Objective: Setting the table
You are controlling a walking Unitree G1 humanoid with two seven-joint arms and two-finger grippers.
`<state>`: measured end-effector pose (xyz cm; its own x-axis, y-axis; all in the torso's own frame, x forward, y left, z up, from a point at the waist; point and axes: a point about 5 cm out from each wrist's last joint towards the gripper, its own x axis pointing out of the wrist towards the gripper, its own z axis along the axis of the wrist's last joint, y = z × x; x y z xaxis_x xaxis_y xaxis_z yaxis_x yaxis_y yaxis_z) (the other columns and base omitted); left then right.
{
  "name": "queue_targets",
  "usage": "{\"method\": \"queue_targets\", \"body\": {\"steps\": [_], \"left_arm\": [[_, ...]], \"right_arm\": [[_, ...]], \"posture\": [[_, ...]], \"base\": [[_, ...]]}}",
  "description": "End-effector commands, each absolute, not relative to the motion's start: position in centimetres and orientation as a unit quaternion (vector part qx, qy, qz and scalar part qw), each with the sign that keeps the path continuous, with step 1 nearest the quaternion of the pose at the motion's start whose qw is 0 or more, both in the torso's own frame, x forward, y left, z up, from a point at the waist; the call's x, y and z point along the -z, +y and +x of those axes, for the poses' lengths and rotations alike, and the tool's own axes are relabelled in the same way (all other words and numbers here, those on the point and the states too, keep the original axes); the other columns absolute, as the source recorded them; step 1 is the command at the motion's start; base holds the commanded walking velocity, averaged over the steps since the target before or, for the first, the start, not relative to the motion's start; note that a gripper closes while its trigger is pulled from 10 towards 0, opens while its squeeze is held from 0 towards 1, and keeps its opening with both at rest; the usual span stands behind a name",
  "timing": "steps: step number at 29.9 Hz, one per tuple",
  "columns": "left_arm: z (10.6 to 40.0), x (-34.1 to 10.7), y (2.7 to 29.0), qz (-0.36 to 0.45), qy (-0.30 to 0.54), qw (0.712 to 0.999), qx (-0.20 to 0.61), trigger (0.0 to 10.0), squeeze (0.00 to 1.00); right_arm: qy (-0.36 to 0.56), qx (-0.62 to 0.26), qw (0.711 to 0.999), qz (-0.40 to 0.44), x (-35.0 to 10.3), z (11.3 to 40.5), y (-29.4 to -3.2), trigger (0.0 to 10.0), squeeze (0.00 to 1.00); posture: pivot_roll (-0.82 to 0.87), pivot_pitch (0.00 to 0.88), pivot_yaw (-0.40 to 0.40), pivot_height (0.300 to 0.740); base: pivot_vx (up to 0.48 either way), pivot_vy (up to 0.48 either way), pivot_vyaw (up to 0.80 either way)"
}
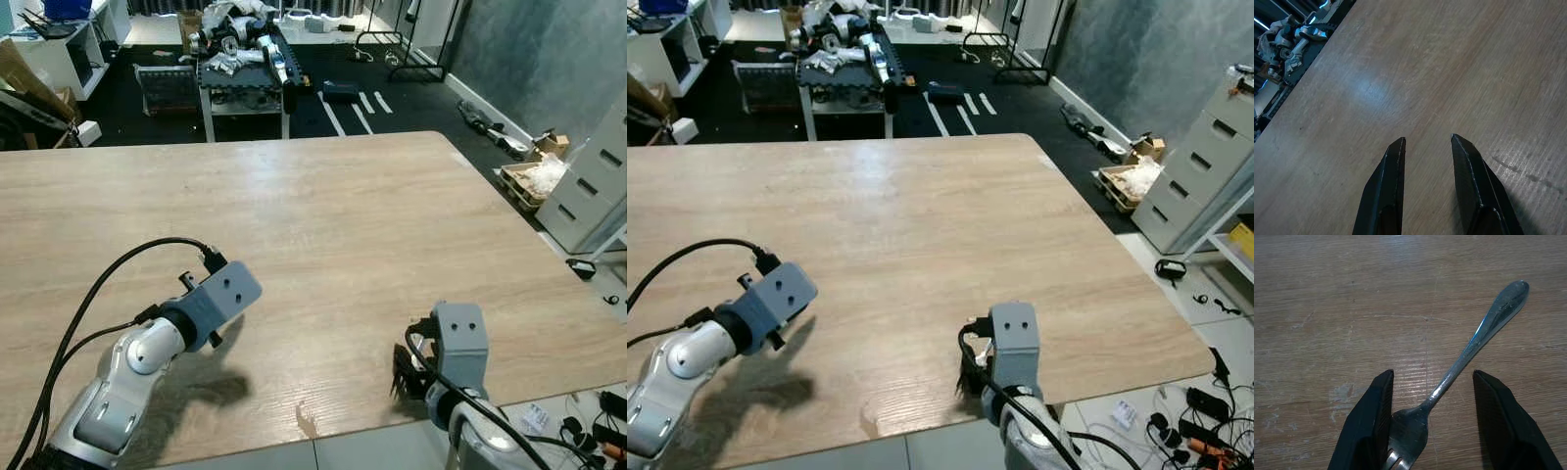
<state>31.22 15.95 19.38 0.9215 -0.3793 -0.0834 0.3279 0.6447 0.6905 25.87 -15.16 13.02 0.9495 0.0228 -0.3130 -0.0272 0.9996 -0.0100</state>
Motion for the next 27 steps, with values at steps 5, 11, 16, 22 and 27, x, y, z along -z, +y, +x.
{"method": "queue_targets", "body": {"steps": [5, 11, 16, 22, 27], "left_arm": [[31.3, -18.8, 16.0, 0.377, -0.023, 0.905, 0.198, 10.0, 0.0], [31.3, -18.8, 16.1, 0.375, -0.023, 0.906, 0.196, 10.0, 0.0], [31.3, -18.8, 16.1, 0.375, -0.023, 0.906, 0.195, 10.0, 0.0], [31.4, -18.9, 16.1, 0.375, -0.024, 0.906, 0.195, 10.0, 0.0], [31.5, -18.9, 16.0, 0.375, -0.025, 0.906, 0.195, 10.0, 0.0]], "right_arm": [[0.271, 0.022, 0.961, 0.045, -8.5, 25.1, -16.2, 0.0, 0.0], [0.294, 0.021, 0.951, 0.088, -7.4, 24.8, -16.3, 0.0, 0.0], [0.28, 0.013, 0.958, 0.065, -7.7, 25.0, -16.4, 0.0, 0.0], [0.192, -0.051, 0.979, 0.036, -10.4, 26.1, -15.1, 0.0, 0.0], [0.104, -0.088, 0.99, 0.028, -13.4, 26.9, -14.4, 0.0, 0.0]], "posture": [[0.03, 0.146, 0.036, 0.74], [0.03, 0.145, 0.034, 0.74], [0.03, 0.143, 0.034, 0.74], [0.03, 0.145, 0.037, 0.74], [0.03, 0.145, 0.037, 0.74]], "base": [[0.0, 0.0, 0.0], [0.0, 0.0, 0.0], [0.0, 0.0, 0.0], [0.0, 0.0, 0.0], [0.0, 0.0, 0.0]]}}
